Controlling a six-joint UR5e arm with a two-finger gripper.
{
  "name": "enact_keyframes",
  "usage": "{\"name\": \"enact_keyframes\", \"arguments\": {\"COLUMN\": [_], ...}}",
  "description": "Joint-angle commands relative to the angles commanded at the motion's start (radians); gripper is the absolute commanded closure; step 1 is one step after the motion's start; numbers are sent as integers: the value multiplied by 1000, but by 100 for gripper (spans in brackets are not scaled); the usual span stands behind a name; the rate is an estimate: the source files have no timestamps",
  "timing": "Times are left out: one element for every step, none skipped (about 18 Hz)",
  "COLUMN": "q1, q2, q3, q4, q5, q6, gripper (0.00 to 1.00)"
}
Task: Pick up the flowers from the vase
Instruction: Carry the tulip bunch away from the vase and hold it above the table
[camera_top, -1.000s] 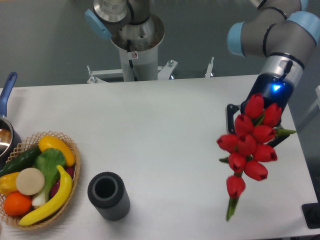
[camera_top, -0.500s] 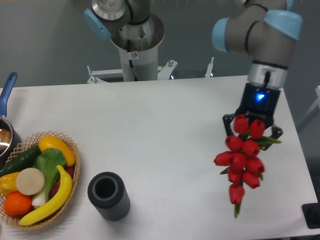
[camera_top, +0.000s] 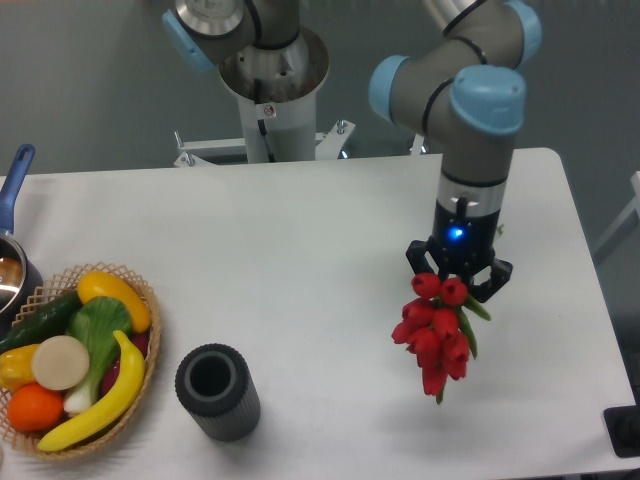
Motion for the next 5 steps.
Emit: {"name": "enact_keyframes", "arguments": {"q1": [-2, -2, -9, -21, -29], "q2": [-2, -2, -3, -11, -12], "q3": [9, 17, 26, 34, 32], "q4": [-20, -45, -68, -83, -89], "q5": [12, 23, 34, 55, 81], "q6": [0, 2, 2, 2, 2], "gripper": [90, 90, 90, 90, 90]}}
